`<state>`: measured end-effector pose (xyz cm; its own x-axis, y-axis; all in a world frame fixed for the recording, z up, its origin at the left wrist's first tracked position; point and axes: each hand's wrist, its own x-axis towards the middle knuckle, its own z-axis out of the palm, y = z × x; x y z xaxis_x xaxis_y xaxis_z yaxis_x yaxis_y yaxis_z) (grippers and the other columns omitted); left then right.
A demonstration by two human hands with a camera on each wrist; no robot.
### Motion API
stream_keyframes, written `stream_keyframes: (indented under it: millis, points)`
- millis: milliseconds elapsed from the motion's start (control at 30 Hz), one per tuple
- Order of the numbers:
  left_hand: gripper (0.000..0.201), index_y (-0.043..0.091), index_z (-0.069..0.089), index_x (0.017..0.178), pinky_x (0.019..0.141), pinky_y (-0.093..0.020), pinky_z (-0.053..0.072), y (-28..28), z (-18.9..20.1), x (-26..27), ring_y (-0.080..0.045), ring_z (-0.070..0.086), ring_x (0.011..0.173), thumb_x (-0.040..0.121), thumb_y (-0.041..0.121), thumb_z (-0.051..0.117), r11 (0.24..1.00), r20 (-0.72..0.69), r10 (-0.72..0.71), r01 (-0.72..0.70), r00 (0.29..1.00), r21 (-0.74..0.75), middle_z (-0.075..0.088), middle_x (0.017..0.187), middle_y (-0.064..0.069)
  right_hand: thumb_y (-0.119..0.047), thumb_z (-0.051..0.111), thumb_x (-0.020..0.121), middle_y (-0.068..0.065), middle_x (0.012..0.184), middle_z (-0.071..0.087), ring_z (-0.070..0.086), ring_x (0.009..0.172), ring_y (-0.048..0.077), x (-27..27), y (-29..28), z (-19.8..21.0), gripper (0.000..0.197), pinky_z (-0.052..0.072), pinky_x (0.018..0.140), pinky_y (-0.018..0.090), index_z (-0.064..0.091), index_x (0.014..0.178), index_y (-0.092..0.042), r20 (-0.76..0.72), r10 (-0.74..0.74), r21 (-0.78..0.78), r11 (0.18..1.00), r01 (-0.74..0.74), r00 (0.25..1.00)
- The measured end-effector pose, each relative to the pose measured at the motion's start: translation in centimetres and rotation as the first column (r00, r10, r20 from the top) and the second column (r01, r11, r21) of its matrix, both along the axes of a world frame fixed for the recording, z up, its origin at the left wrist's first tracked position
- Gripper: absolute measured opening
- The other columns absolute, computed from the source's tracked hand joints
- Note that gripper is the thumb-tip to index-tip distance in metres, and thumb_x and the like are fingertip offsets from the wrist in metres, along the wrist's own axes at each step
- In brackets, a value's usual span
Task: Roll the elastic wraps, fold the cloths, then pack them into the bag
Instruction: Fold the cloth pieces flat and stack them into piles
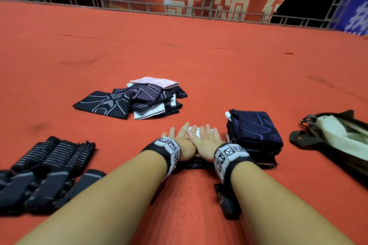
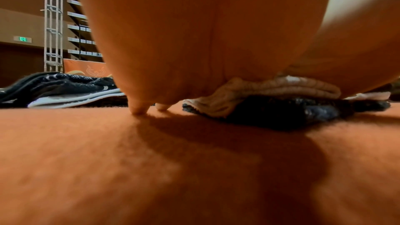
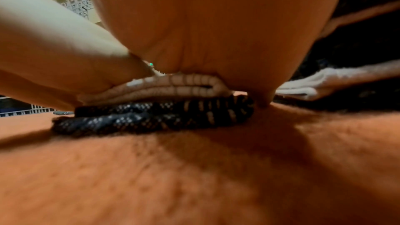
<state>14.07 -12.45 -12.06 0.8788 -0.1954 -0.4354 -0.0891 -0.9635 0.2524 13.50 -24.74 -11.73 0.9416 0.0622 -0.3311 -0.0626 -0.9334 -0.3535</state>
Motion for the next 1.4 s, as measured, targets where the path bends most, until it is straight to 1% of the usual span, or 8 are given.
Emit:
stream_keyframes:
  millis: [367,533,700,900,1000,1100,1200,1400]
  points:
    - [0.08,0.041,-0.01,0.159,0.124,-0.055,0.001,0.7,-0.5,0.5,-0.034,-0.008,0.155,0.098,0.06,0.038,0.999,0.039,-0.049,0.049,0.998,-0.007,-0.022,0.166,0.015,-0.058,0.023,0.104,0.009,0.168,-0.003,-0.005,0.155,0.03,1.1,-0.2,-1.5,0.074,-0.003,0.122,0.047,0.004,0.161,-0.014,0.048,0.052,-0.062,0.997,-0.049,0.998]
    - [0.064,0.019,0.026,0.159,0.123,-0.041,0.022,6.2,2.6,2.0,-0.029,0.026,0.152,0.104,0.048,0.039,0.999,0.171,-0.028,0.032,0.985,-0.02,0.025,0.165,-0.01,-0.058,0.033,0.099,0.014,0.157,0.032,0.028,0.144,0.035,1.6,1.5,0.7,0.072,0.02,0.12,0.044,0.032,0.153,-0.009,0.045,-0.002,-0.219,0.976,0.012,0.999]
    - [0.037,0.008,0.066,0.119,0.09,-0.033,0.049,14.1,6.5,3.0,-0.032,0.064,0.111,0.094,0.032,0.052,0.977,0.28,0.117,-0.161,0.953,0.141,0.068,0.121,-0.013,-0.032,0.046,0.102,0.015,0.142,0.056,0.054,0.13,0.032,2.8,5.5,5.9,0.044,0.042,0.105,0.034,0.055,0.138,-0.008,0.01,0.102,-0.205,0.974,-0.098,0.995]
    - [0.021,0.024,0.049,0.066,0.071,-0.03,0.048,19.1,6.9,3.4,-0.028,0.059,0.074,0.083,0.03,0.059,0.944,0.217,0.231,-0.272,0.949,0.188,0.056,0.068,0.001,-0.037,0.06,0.089,0.011,0.136,0.06,0.058,0.121,0.029,4.5,11.2,5.9,0.053,0.049,0.099,0.034,0.055,0.135,-0.012,0.128,0.198,-0.031,0.98,-0.195,0.972]
    - [0.015,0.016,0.054,0.076,0.07,-0.027,0.041,19.6,6.0,4.1,-0.028,0.06,0.081,0.088,0.022,0.059,0.932,0.204,0.233,-0.278,0.951,0.23,0.057,0.071,0.001,-0.034,0.059,0.091,0.01,0.139,0.058,0.057,0.124,0.028,5.1,12.6,4.9,0.052,0.047,0.101,0.033,0.055,0.137,-0.012,0.135,0.224,0.005,0.974,-0.227,0.965]
    - [0.026,0.012,0.068,0.112,0.085,-0.03,0.045,20.1,4.2,5.9,-0.03,0.063,0.11,0.093,0.022,0.053,0.918,0.154,0.205,-0.244,0.967,0.311,0.067,0.117,-0.009,-0.03,0.058,0.092,0.009,0.141,0.057,0.056,0.126,0.026,5.8,13.2,3.8,0.052,0.046,0.102,0.031,0.052,0.141,-0.014,0.126,0.218,0.029,0.974,-0.224,0.968]
    - [0.043,0.008,0.055,0.139,0.11,-0.038,0.037,20.1,3.2,6.8,-0.029,0.048,0.136,0.099,0.019,0.045,0.91,0.113,0.186,-0.214,0.976,0.354,0.044,0.153,-0.011,-0.031,0.059,0.093,0.008,0.145,0.055,0.054,0.13,0.025,6.4,13.2,2.9,0.058,0.043,0.105,0.029,0.046,0.148,-0.016,0.112,0.204,0.062,0.975,-0.212,0.972]
    - [0.05,0.015,0.058,0.135,0.106,-0.041,0.044,21.0,1.7,8.3,-0.026,0.058,0.118,0.089,0.033,0.048,0.941,0.118,0.214,-0.237,0.97,0.24,0.056,0.137,-0.007,-0.032,0.06,0.093,0.005,0.145,0.056,0.054,0.13,0.023,7.2,13.0,1.8,0.061,0.043,0.106,0.029,0.045,0.149,-0.016,0.078,0.173,0.106,0.978,-0.181,0.982]
